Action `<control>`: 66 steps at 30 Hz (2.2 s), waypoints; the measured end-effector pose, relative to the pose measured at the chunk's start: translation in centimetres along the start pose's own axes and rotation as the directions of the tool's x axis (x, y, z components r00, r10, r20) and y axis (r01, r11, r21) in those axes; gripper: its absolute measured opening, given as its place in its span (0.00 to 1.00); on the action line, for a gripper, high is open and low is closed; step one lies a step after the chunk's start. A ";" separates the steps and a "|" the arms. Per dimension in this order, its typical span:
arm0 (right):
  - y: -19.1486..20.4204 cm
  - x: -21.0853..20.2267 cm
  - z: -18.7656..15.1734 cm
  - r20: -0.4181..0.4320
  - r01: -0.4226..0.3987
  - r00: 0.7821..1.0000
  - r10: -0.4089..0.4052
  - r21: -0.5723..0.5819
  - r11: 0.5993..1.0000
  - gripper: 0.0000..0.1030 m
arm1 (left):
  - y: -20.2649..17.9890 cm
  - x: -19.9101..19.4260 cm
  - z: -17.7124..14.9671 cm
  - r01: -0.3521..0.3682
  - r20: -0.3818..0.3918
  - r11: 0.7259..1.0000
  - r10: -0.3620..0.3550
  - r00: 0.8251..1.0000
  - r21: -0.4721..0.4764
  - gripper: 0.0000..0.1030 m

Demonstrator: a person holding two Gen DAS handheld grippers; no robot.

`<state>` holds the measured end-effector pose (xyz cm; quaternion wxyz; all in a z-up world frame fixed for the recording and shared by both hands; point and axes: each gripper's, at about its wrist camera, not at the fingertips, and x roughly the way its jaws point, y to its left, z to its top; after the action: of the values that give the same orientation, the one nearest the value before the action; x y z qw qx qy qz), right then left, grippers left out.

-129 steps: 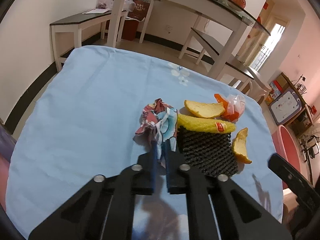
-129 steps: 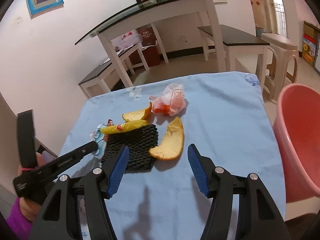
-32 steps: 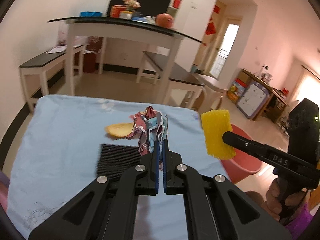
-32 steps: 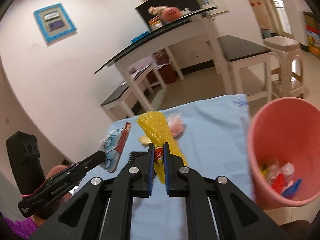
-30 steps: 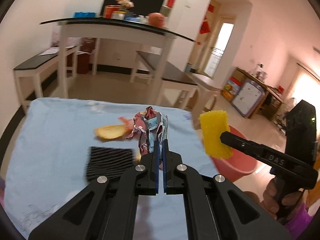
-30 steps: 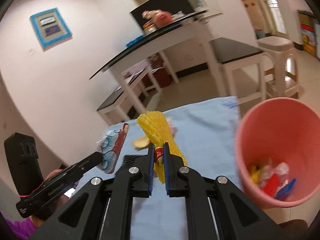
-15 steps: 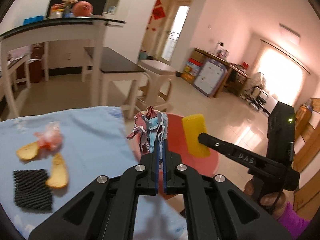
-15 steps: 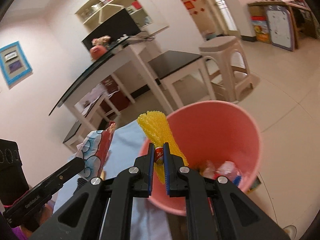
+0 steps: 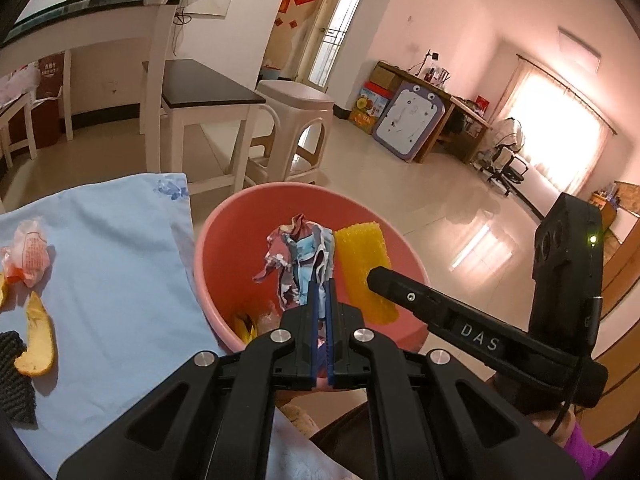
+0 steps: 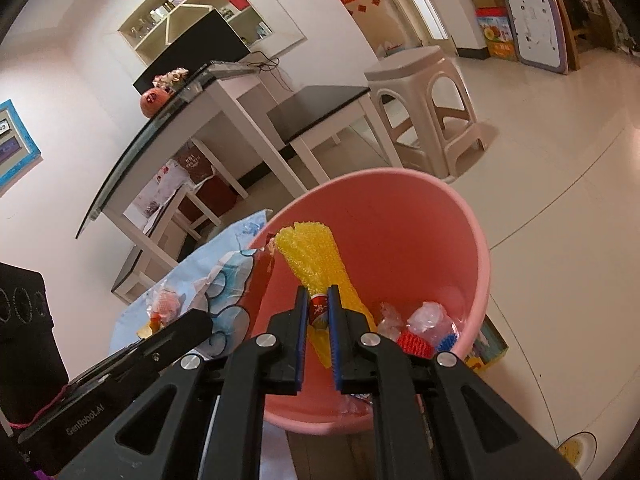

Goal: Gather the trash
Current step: 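Carry both items over the pink bucket and open both tools to drop them, then lower the left tool into the pink bucket and open it to release the wrapper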

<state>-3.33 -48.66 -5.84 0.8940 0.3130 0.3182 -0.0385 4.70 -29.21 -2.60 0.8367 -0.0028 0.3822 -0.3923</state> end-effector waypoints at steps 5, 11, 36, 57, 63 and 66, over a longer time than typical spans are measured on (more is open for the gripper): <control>-0.1 0.4 -0.1 -0.014 0.022 1.000 -0.022 -0.004 1.000 0.33 | 0.1 0.5 0.1 -0.002 -0.038 1.000 0.001 0.999 -0.031 0.03; 0.2 -0.2 -0.3 0.002 0.031 1.000 -0.031 -0.015 0.999 0.39 | -0.1 -0.1 0.3 0.009 -0.040 1.000 -0.010 0.999 -0.030 0.03; 4.3 -5.7 -1.4 0.076 0.024 0.997 -0.020 -0.060 0.998 0.51 | -0.6 -7.0 -0.4 -0.006 0.070 1.000 0.008 0.998 -0.021 0.03; 7.1 -10.9 -5.8 0.124 0.016 0.992 0.005 -0.165 0.986 0.55 | -3.7 -8.9 1.8 -0.010 0.197 0.992 -0.016 0.980 0.126 0.03; 4.3 -10.5 -5.6 0.119 0.044 0.992 -0.029 -0.127 0.991 0.55 | -3.8 -3.3 4.0 0.016 0.095 0.996 -0.024 0.995 0.091 0.03; 3.3 -10.0 -5.5 0.111 0.046 0.993 -0.032 -0.123 0.991 0.55 | -3.6 -1.7 4.1 0.011 0.079 0.995 -0.019 0.997 0.100 0.03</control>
<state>-13.38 -44.16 -1.44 0.9270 0.2474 0.2767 -0.0529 4.24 -31.81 2.47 0.8476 0.0202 0.3284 -0.4164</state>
